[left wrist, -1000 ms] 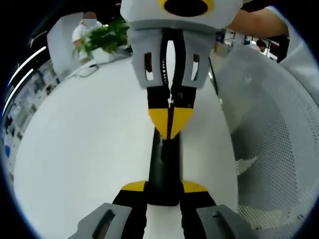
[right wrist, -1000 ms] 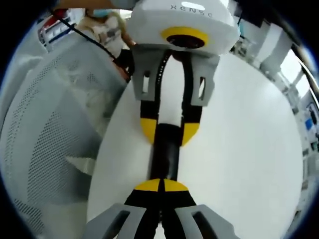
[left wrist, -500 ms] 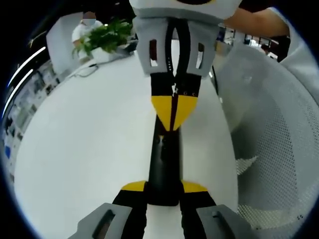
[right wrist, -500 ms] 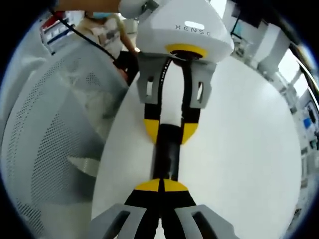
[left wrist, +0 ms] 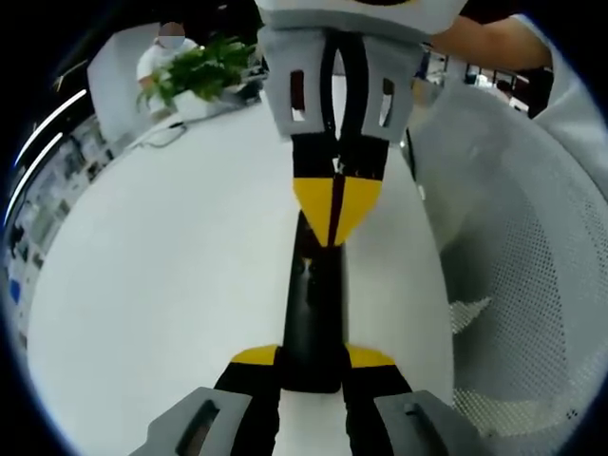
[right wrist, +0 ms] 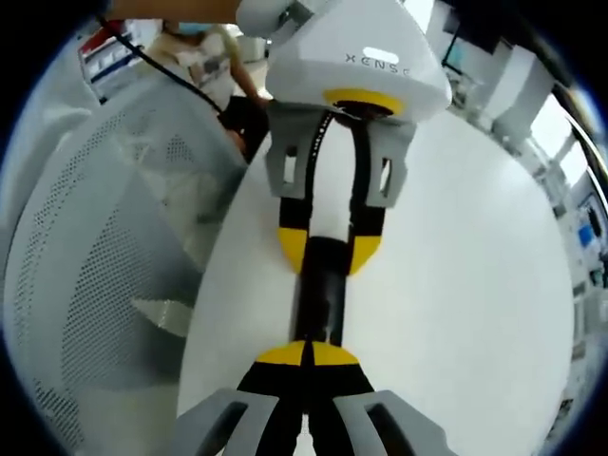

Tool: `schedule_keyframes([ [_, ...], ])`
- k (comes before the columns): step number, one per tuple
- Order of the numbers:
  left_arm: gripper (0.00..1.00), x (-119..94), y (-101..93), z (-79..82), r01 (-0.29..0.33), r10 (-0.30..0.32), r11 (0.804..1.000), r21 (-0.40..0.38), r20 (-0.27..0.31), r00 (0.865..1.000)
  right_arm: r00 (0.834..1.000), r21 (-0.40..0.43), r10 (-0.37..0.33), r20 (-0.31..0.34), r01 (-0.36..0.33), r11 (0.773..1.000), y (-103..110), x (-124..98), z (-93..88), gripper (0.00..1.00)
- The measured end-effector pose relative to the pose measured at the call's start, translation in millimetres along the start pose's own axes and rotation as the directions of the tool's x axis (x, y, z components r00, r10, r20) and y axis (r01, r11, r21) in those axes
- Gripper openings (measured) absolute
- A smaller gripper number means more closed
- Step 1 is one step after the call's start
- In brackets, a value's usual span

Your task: Press the specified remote control buttons in sequence, fully releasing each button before pressing the next.

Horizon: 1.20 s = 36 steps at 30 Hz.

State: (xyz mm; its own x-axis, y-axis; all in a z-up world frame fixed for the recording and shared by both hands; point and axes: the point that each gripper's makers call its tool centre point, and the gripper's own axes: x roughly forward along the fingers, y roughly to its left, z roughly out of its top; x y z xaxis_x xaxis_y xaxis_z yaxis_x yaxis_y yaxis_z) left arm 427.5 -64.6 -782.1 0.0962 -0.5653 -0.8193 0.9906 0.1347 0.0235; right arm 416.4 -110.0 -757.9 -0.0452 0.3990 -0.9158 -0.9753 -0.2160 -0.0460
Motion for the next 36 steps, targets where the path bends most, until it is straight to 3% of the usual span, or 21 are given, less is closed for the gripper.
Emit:
schedule_keyframes([
  [24,0.23,0,0.7,-0.5,0.004,-0.003,1.000,-0.008,0.012,1.000,0.999,-0.017,0.047,-0.011,-0.047,0.999,5,19,0.1,0.00],
  [36,0.23,0,0.5,-0.2,0.007,-0.007,1.000,-0.005,0.015,1.000,0.997,0.037,0.076,0.012,-0.076,0.996,4,19,-0.3,0.00],
])
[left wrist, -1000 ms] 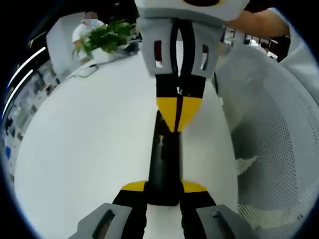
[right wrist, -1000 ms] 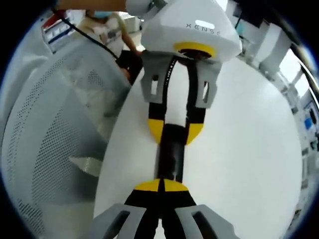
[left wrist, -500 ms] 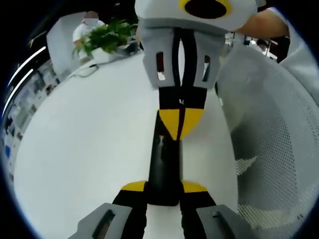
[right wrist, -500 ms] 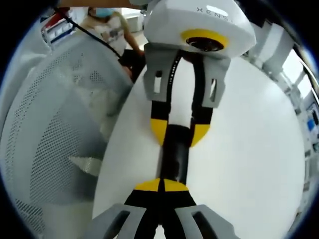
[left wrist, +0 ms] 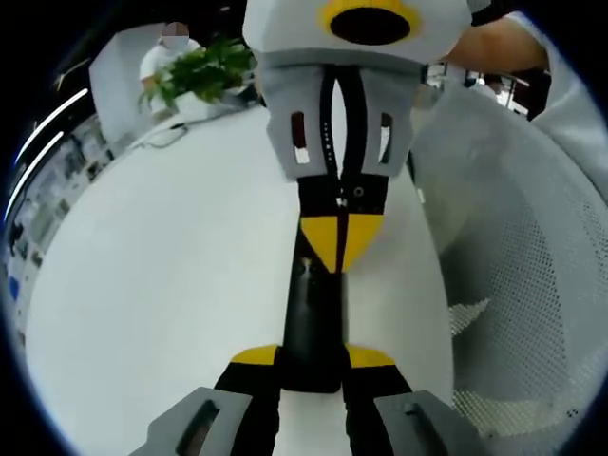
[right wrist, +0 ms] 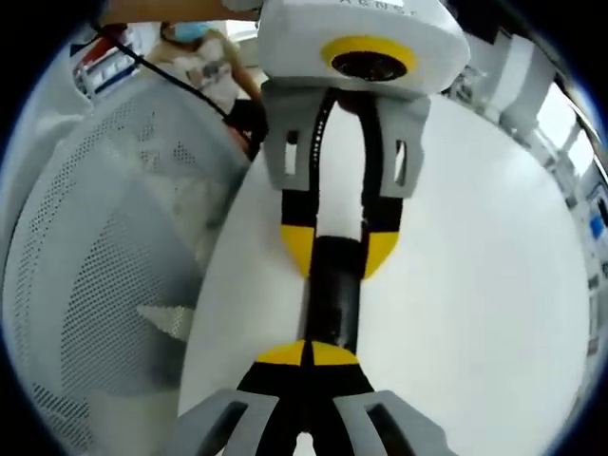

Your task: Press the specified remote control buttons in sequence, fully releasing each button before pressing the next.

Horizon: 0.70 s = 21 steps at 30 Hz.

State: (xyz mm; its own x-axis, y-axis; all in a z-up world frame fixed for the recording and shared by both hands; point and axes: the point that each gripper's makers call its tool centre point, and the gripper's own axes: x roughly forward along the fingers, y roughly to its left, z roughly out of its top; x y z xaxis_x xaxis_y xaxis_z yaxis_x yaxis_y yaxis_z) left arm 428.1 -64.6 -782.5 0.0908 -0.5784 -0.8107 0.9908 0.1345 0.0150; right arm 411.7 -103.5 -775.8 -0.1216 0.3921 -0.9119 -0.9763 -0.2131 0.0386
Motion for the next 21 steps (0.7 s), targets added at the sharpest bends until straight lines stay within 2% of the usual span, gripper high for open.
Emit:
schedule_keyframes([
  [11,0.23,0.2,0.1,0.6,-0.005,0.005,1.000,0.007,-0.006,1.000,1.000,0.005,0.010,-0.017,-0.010,1.000,-0.5,0.0,-0.7,0.00],
  [21,0.23,0.1,0.3,0.4,-0.008,0.008,1.000,0.007,-0.003,1.000,1.000,-0.008,-0.015,0.003,0.015,1.000,0.1,-1.6,-0.2,0.00],
])
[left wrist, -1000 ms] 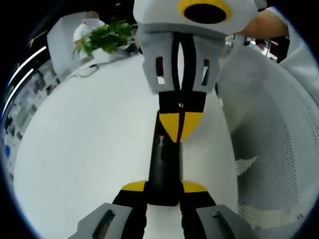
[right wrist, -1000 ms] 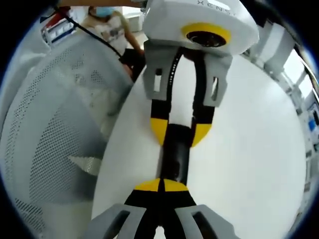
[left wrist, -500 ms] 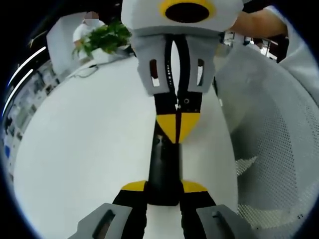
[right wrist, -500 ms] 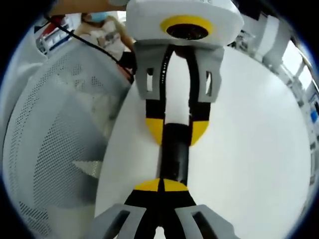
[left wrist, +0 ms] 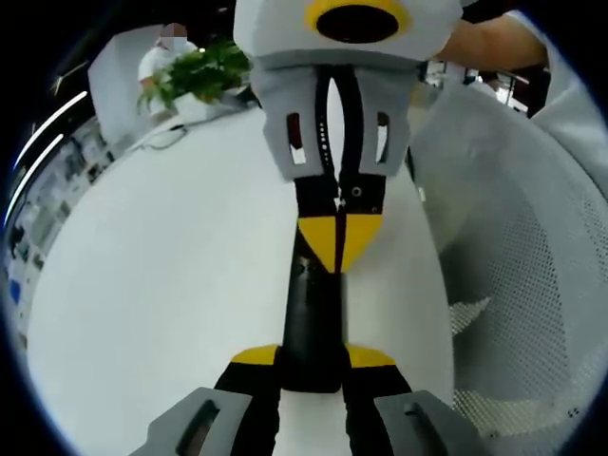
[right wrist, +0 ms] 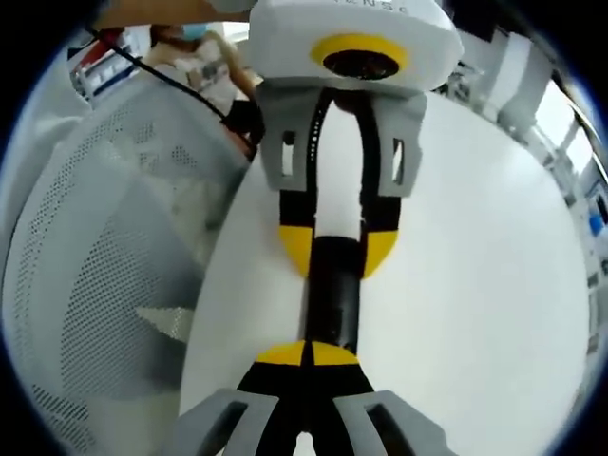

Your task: Press the specified remote control buttons in sequence, fully releasing each button before pressing the next.

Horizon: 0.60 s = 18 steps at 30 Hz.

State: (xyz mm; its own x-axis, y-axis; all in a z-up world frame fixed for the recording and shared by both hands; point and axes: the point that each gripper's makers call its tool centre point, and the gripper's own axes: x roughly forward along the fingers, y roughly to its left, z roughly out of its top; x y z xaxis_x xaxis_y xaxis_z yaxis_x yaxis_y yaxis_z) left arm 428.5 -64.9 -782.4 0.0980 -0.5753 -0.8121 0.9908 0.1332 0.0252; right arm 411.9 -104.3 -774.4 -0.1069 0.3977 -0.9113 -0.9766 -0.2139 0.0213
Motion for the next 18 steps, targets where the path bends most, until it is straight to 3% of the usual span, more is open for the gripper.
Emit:
schedule_keyframes([
  [18,0.23,0,-1.0,-0.3,0.003,-0.003,1.000,-0.007,-0.006,1.000,0.998,-0.018,-0.054,0.015,0.055,0.998,0,-17,5.9,0.00],
])
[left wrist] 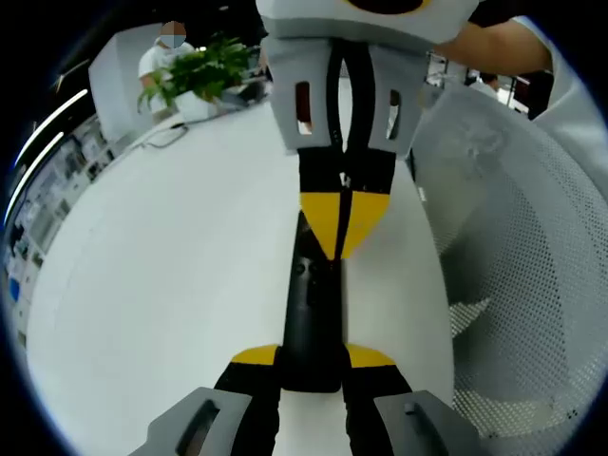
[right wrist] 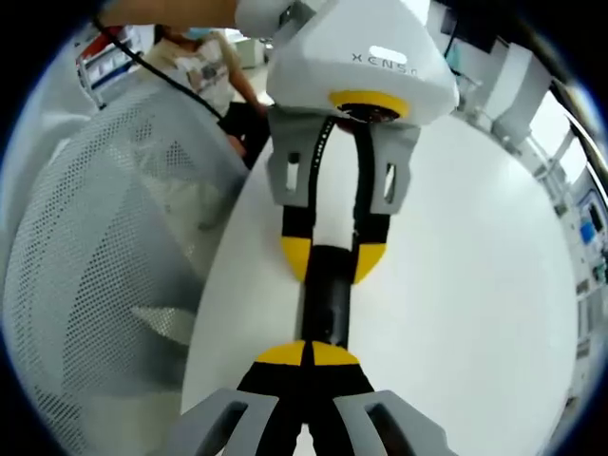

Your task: Press the specified remote control buttons in sequence, fully releasing each button before pressing the next.

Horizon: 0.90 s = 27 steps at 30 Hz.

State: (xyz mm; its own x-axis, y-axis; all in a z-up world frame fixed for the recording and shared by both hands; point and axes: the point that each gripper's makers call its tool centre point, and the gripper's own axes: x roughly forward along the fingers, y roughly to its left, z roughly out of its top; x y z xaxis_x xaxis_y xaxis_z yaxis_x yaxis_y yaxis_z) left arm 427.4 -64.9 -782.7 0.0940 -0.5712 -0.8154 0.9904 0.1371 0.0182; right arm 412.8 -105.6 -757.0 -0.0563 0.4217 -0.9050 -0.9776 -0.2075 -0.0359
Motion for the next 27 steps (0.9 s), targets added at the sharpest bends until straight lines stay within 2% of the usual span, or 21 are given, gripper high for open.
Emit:
schedule_keyframes([
  [17,0.23,-1,0.2,-0.4,0.000,0.000,1.000,-0.003,0.000,1.000,0.999,-0.021,-0.037,0.008,0.038,0.999,-8,-14,7.5,0.00],
  [27,0.24,-1,0.3,-0.3,0.002,-0.002,1.000,-0.010,0.013,1.000,1.000,-0.036,-0.027,0.004,0.027,0.999,-10,-5,11.0,0.00],
])
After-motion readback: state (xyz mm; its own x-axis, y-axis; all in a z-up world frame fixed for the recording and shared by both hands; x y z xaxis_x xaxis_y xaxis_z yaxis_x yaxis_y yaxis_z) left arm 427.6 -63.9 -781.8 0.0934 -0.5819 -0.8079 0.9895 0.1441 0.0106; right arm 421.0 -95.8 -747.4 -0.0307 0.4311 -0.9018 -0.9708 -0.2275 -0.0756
